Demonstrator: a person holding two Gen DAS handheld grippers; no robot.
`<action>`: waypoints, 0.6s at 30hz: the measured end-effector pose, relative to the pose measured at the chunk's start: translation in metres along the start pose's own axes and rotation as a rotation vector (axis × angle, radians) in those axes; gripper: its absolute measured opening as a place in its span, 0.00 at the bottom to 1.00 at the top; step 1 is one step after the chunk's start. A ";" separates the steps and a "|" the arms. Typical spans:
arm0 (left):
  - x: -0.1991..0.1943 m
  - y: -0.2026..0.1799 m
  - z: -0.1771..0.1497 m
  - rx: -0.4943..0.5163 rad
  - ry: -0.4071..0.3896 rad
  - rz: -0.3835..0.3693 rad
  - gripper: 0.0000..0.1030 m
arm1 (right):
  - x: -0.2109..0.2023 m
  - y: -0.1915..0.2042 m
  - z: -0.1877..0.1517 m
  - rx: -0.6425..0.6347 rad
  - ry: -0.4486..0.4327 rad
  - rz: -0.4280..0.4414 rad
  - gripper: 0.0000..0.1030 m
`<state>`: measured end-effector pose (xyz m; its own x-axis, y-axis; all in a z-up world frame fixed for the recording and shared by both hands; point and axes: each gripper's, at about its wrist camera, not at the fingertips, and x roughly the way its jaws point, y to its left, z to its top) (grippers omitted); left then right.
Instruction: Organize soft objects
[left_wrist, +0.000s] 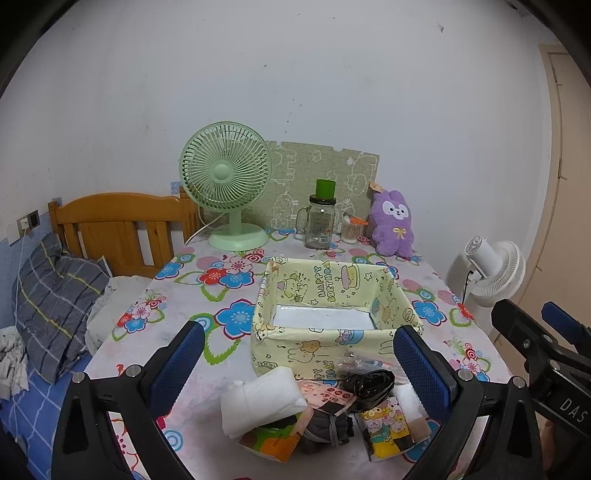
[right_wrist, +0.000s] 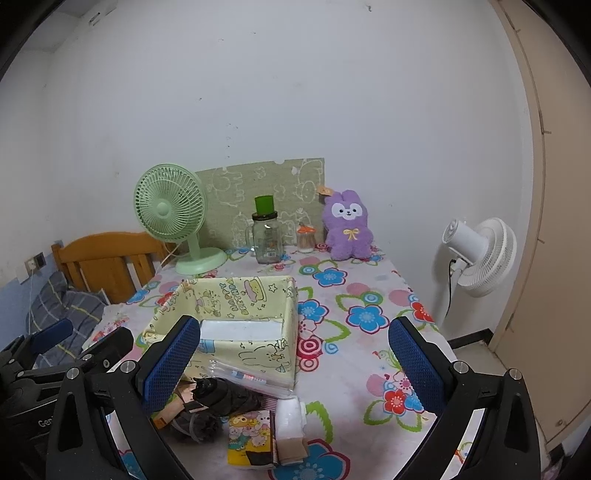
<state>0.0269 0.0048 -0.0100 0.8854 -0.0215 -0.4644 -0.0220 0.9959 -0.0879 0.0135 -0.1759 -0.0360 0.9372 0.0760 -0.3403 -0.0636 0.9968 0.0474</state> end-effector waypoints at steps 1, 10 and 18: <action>0.000 0.000 0.001 0.000 0.001 -0.001 1.00 | 0.000 0.000 0.000 0.001 0.000 -0.002 1.00; -0.001 -0.001 0.000 0.002 -0.003 -0.005 1.00 | 0.000 -0.001 0.000 0.003 0.000 -0.001 1.00; -0.001 -0.002 0.000 0.004 -0.004 -0.006 1.00 | 0.000 -0.002 -0.001 0.005 -0.001 -0.002 1.00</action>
<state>0.0263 0.0031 -0.0091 0.8873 -0.0272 -0.4605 -0.0145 0.9961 -0.0868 0.0132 -0.1779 -0.0370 0.9376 0.0744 -0.3396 -0.0604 0.9968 0.0518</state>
